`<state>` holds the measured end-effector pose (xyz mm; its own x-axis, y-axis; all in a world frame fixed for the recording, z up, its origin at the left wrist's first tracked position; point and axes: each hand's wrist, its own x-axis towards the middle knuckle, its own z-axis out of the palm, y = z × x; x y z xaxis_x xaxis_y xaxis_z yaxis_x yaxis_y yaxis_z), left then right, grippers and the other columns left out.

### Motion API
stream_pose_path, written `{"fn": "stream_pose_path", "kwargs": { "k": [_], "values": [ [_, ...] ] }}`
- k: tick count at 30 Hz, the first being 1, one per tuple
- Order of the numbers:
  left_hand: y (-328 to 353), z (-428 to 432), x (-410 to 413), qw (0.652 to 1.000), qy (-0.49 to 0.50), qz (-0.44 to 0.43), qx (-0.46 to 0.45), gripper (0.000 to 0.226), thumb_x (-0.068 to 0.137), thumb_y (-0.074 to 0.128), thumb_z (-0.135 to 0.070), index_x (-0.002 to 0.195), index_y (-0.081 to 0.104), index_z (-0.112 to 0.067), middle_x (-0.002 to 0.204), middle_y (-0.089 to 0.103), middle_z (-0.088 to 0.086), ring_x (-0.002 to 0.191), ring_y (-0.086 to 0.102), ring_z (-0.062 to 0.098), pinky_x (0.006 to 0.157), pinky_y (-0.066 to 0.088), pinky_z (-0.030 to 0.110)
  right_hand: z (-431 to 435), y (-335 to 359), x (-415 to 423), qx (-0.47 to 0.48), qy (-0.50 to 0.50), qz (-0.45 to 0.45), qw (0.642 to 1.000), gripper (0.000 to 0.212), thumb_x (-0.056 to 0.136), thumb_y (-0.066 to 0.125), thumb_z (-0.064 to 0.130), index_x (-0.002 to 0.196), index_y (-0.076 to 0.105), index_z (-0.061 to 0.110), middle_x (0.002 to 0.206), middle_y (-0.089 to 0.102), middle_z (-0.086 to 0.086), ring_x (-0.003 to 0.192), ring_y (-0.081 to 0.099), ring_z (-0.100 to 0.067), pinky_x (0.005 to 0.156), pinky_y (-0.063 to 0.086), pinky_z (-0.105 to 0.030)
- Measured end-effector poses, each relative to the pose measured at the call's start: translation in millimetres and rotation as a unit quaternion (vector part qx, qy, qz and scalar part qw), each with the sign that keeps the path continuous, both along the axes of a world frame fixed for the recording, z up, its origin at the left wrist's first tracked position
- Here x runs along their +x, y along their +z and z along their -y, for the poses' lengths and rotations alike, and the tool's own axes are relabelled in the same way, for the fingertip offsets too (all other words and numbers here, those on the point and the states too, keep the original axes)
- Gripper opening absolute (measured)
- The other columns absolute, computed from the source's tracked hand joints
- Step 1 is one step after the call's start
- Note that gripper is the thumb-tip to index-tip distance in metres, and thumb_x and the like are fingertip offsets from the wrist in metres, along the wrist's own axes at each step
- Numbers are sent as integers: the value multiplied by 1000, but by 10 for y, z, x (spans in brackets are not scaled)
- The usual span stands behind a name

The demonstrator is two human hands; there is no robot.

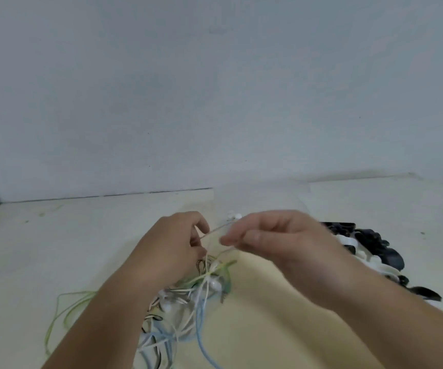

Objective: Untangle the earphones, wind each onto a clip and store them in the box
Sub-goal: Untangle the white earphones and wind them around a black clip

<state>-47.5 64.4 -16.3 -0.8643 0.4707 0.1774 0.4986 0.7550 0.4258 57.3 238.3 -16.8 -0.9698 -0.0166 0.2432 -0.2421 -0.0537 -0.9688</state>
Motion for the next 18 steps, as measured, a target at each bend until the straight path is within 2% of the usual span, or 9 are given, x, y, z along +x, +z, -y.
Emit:
{"fn": "stream_pose_path", "kwargs": {
  "k": [2,4,5,7,9,11,14,16,18],
  "values": [
    [36,83,-48,998,36,-39,21,11,90,70,-22,87,68,-32,79,67,-16,73,62,2,62,44,21,-135,104,40,-126,-1,-4,992,12,74,62,6,76,74,7,71,63,-13,71,66,-26,81,57,-36],
    [68,124,-81,991,74,-91,70,12,92,67,-25,82,70,-31,79,68,-16,77,64,6,69,49,28,-245,147,34,-163,-43,2,986,12,72,62,6,81,70,8,64,45,-11,57,51,-23,65,55,-33],
    [83,133,-92,985,89,-104,109,13,93,66,-25,82,71,-30,78,68,-15,76,64,7,71,49,29,-273,136,20,-127,-69,15,989,15,71,64,5,85,69,9,64,41,-10,55,45,-22,61,53,-30],
    [129,123,-90,966,108,-93,215,16,94,64,-21,83,74,-28,78,70,-12,73,64,7,68,47,26,-297,61,-18,26,-106,55,993,24,73,72,1,94,69,11,61,43,-6,55,43,-21,59,50,-29],
    [165,87,-70,937,121,-44,325,17,93,64,-18,82,76,-24,78,73,-6,69,63,5,62,45,21,-251,-20,-29,206,-115,76,969,21,79,74,1,93,72,17,57,49,3,55,48,-17,60,48,-29],
    [184,56,-48,907,117,5,404,19,93,64,-15,80,77,-19,76,72,-4,60,59,-4,52,43,10,-180,-65,-23,330,-123,71,933,10,81,72,10,83,73,19,52,50,11,51,47,-8,55,42,-21],
    [176,29,-35,880,117,27,460,20,93,66,-20,75,75,-18,74,71,1,60,60,-3,49,45,12,-125,-89,-3,378,-113,84,915,3,83,72,21,80,72,21,50,50,16,46,43,-2,47,35,-14],
    [151,30,-56,882,129,9,454,23,90,70,-32,72,73,-17,75,71,7,67,62,13,58,44,24,-110,-93,8,391,-102,93,910,7,81,75,29,81,72,23,49,51,16,46,44,-2,47,34,-15],
    [133,40,-63,888,135,-10,440,25,87,73,-34,73,70,-14,70,63,9,63,52,17,58,38,26,-104,-113,1,391,-116,88,909,13,79,77,34,80,70,23,52,51,13,45,44,-2,47,34,-15]
  ]
}}
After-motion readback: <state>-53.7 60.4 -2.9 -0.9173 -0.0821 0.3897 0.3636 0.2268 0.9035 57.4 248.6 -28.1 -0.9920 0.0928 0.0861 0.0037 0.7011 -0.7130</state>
